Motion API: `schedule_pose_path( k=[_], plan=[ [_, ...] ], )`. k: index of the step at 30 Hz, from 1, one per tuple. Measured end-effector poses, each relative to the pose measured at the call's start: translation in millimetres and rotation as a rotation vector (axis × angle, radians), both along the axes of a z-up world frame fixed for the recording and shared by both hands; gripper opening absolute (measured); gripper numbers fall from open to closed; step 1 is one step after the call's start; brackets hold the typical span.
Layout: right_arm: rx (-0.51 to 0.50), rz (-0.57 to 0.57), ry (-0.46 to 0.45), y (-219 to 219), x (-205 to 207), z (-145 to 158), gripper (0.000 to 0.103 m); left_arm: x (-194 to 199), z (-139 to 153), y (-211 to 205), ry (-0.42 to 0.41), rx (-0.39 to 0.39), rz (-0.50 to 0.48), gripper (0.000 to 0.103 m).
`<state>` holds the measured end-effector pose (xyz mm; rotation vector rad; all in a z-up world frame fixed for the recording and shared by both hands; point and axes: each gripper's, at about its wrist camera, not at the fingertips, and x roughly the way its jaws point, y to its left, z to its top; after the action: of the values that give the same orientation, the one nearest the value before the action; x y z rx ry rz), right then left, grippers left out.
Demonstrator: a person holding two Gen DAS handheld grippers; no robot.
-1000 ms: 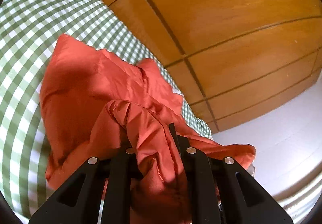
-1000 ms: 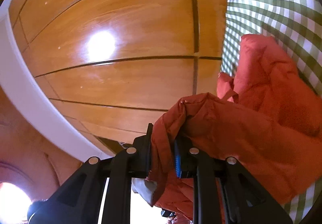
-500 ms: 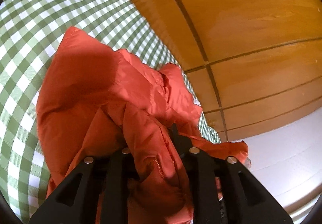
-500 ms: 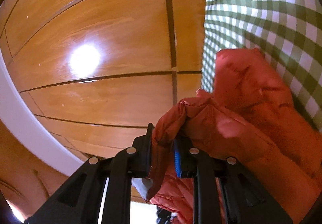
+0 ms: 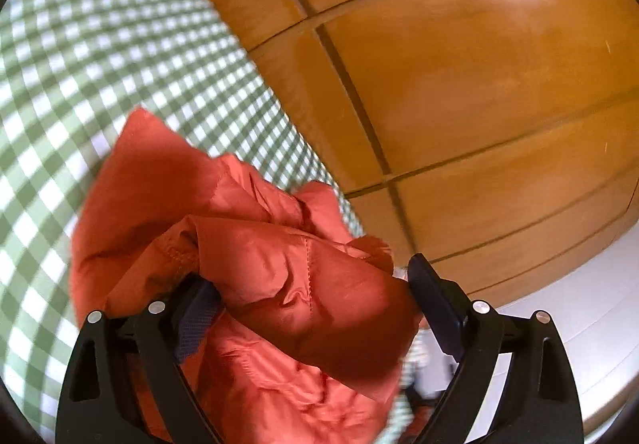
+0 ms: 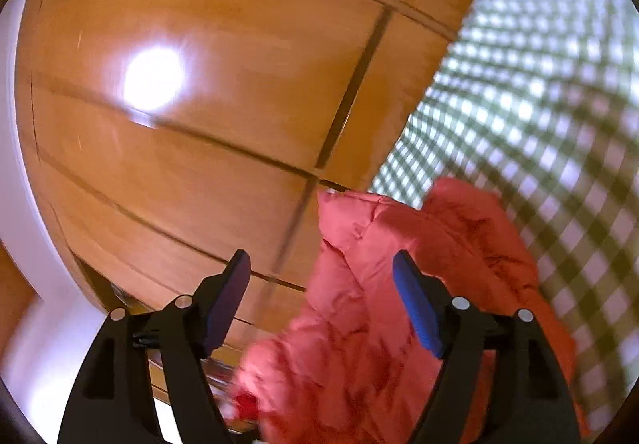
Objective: Fold small clothes
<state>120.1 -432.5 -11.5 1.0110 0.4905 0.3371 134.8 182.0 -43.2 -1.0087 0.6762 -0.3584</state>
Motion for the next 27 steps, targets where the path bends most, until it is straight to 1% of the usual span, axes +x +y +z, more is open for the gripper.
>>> schedule_pose_path(
  k=[1,2,3,4,5,6,7,8,9,11,12,14,15,16,18,20,22,23,25,27],
  plan=[
    [-0.072,0.018,0.011,9.1,1.3,6.3,0.074,-6.5,3.7,-4.2,-0.027,0.047,0.016,0.089],
    [-0.168,0.042,0.035,20.4,4.1,14.5,0.074,-13.6,6.7,-6.4,-0.057,0.08,0.04,0.089],
    [-0.243,0.062,0.054,30.2,5.6,18.1,0.074,-18.5,8.6,-6.9,-0.079,0.096,0.066,0.089],
    [-0.352,0.083,0.071,44.6,9.6,24.9,0.074,-21.7,9.8,-7.9,-0.096,0.105,0.091,0.089],
    [-0.457,0.093,0.07,58.8,13.0,30.9,0.073,-26.7,12.0,-7.2,-0.111,0.111,0.115,0.089],
    [-0.514,0.101,0.065,67.2,15.0,32.2,0.07,-29.4,12.9,-6.1,-0.113,0.118,0.124,0.089],
    [-0.633,0.118,0.066,83.3,22.4,36.6,0.068,-31.2,14.6,-5.8,-0.113,0.129,0.132,0.089],
    [-0.701,0.125,0.074,91.9,27.6,35.8,0.063,-34.4,17.8,-6.3,-0.119,0.148,0.139,0.089],
    [-0.796,0.14,0.091,105.3,38.1,36.0,0.059,-36.1,19.9,-6.5,-0.126,0.163,0.144,0.089],
    [-0.888,0.181,0.122,120.7,56.2,29.8,0.055,-40.7,25.3,-6.9,-0.141,0.194,0.16,0.09],
    [-0.915,0.188,0.136,123.6,62.9,24.3,0.052,-43.8,27.6,-5.5,-0.146,0.204,0.168,0.092],
    [-1.023,0.191,0.185,132.6,87.0,6.1,0.05,-51.0,31.7,-0.7,-0.147,0.217,0.187,0.092],
    [-1.046,0.191,0.199,132.9,94.7,-3.1,0.05,-53.2,32.8,0.3,-0.144,0.226,0.192,0.092],
    [-1.049,0.186,0.211,131.0,101.2,-10.3,0.05,-53.6,33.9,-1.2,-0.138,0.237,0.194,0.092],
    [-0.999,0.157,0.235,119.5,109.3,-26.9,0.051,-56.3,35.8,-6.1,-0.126,0.284,0.185,0.092],
    [-0.947,0.118,0.235,109.3,110.1,-36.2,0.051,-57.2,36.8,-15.1,-0.122,0.333,0.163,0.092],
    [-0.931,0.105,0.219,110.1,108.5,-40.5,0.053,-57.0,38.5,-29.9,-0.116,0.397,0.122,0.092],
    [-0.929,0.099,0.21,109.4,108.9,-39.7,0.054,-54.7,38.3,-36.4,-0.113,0.415,0.104,0.092],
    [-0.915,0.099,0.186,107.8,105.2,-41.9,0.057,-46.0,39.8,-57.7,-0.097,0.446,0.029,0.092],
    [-0.88,0.106,0.17,101.2,105.3,-39.2,0.064,-36.3,42.0,-79.8,-0.095,0.466,-0.046,0.092]
  ],
)
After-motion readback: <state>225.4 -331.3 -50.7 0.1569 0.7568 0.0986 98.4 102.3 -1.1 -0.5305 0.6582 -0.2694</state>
